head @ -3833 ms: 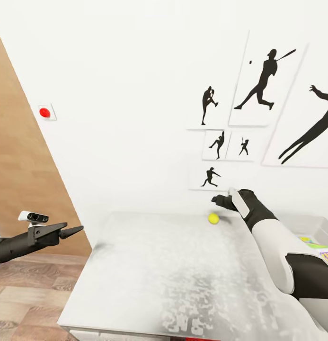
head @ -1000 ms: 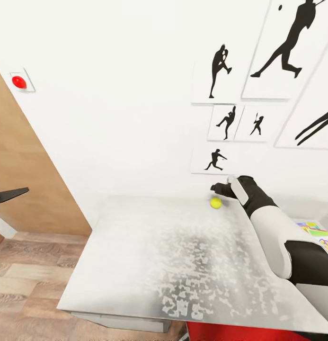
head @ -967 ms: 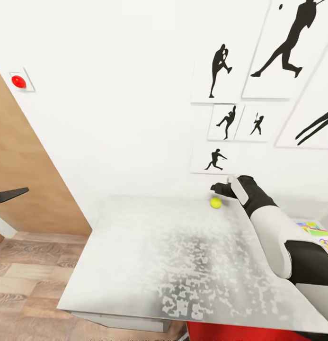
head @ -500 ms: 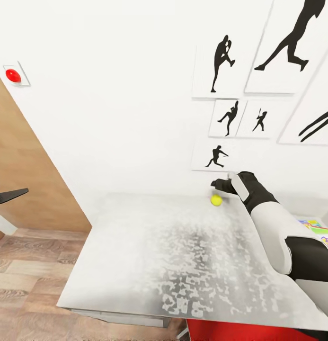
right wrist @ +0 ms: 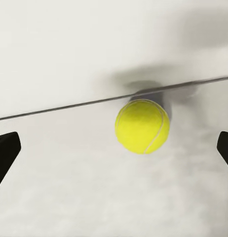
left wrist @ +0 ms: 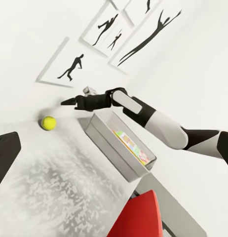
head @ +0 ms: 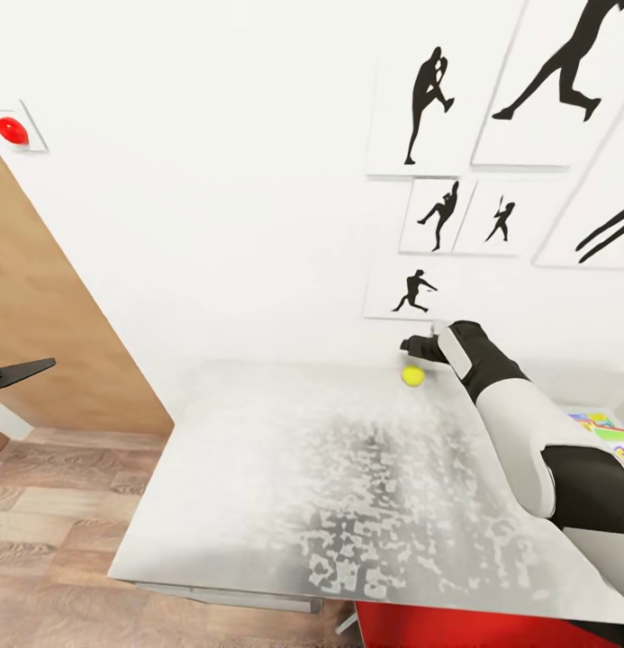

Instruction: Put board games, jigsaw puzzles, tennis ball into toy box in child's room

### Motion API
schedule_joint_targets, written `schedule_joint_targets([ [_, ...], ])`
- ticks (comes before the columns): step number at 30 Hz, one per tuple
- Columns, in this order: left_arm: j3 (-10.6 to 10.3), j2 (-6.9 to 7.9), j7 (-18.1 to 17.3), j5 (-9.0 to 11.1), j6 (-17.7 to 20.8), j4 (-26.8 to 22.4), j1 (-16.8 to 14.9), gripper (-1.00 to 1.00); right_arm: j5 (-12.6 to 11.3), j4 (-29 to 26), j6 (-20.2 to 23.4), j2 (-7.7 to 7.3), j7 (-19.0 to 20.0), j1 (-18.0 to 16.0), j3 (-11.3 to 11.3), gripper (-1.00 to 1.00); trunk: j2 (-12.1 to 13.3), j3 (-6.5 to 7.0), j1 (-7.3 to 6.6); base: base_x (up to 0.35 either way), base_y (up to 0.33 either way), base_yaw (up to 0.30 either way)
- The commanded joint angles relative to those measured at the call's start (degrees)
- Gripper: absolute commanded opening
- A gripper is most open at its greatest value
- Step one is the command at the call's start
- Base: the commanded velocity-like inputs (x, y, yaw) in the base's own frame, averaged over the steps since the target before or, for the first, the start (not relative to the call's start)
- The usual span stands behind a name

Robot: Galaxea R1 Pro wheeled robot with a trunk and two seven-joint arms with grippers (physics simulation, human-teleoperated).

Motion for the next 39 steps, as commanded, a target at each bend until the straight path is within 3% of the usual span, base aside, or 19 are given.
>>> schedule_joint_targets([
  [1,0.0,0.04,-0.2,0.0,0.6,0.0,0.0,1.00,-0.6,-0.1,0.2,0.00,-0.4,-0.2,0.0,1.00,-0.1,-0.20,0.03,0.000,0.000,0.000],
  [39,0.0,0.37,-0.1,-1.6,0.6,0.1,0.0,1.00,-0.6,0.0,0.3,-0.49,-0.5,-2.3,1.0,1.00,-0.1,-3.78,0.03,0.000,0.000,0.000],
])
